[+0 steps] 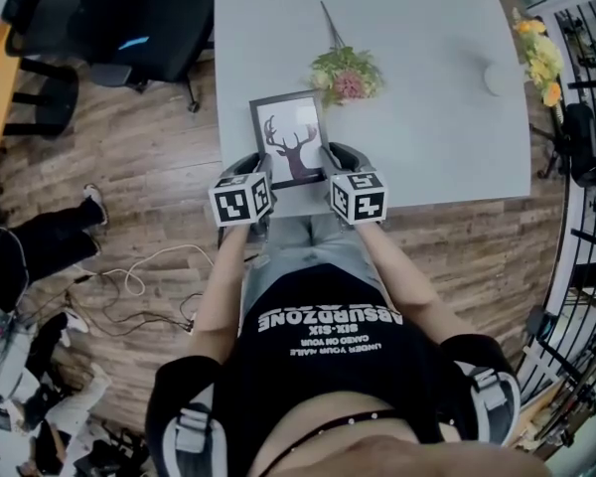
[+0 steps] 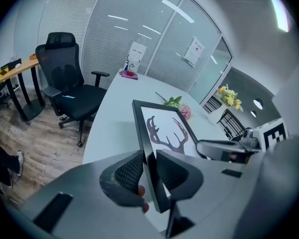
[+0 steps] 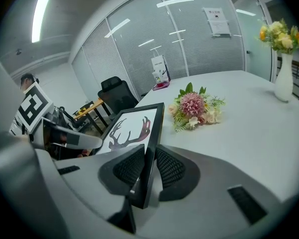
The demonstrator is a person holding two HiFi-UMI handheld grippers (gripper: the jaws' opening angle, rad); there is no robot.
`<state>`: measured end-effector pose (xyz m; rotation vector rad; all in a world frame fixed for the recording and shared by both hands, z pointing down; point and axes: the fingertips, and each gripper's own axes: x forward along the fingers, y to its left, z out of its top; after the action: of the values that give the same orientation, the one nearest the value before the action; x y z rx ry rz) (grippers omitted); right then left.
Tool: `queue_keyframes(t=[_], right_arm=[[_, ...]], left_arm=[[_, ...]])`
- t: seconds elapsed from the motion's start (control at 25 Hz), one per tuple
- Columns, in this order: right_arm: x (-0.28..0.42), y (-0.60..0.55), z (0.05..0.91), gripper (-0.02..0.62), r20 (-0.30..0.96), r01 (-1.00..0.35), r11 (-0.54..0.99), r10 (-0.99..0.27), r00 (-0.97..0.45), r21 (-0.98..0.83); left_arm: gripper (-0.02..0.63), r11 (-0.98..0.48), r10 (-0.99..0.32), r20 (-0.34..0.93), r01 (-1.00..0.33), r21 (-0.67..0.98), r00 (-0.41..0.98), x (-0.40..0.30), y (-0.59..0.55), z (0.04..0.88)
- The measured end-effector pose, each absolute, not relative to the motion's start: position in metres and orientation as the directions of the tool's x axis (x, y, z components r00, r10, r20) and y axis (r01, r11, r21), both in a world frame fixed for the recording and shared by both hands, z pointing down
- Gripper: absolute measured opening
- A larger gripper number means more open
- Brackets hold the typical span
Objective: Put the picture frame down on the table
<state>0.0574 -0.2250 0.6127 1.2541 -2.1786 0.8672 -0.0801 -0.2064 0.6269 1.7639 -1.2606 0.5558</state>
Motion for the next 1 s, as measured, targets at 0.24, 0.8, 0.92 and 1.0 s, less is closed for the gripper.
queue_keyframes(t=[0.24, 0.8, 0.92, 1.0], right_arm=[[0.054, -0.222, 0.631, 0.087, 0.692, -0.885, 0.366, -0.561, -0.455, -0.286], [0.057, -0.225, 0.665, 0.087, 0.731, -0.894, 0.367, -0.53, -0.43, -0.259], [0.056, -0.226, 0.671, 0.087, 0.736, -0.894, 0.367, -0.525, -0.427, -0.257], [0.056, -0.226, 0.673, 0.087, 0.742, -0.896, 0.363, -0.521, -0.423, -0.256]], left_arm=[[0.09, -0.084, -0.494, 0.782, -0.916, 0.393, 0.381, -0.083, -0.203, 0.647], [0.091, -0.07, -0.426, 0.831, -0.929, 0.364, 0.357, -0.08, -0.205, 0.68], [0.091, -0.065, -0.418, 0.838, -0.932, 0.358, 0.351, -0.08, -0.206, 0.685], [0.089, -0.062, -0.411, 0.843, -0.933, 0.353, 0.346, -0.08, -0.205, 0.687]])
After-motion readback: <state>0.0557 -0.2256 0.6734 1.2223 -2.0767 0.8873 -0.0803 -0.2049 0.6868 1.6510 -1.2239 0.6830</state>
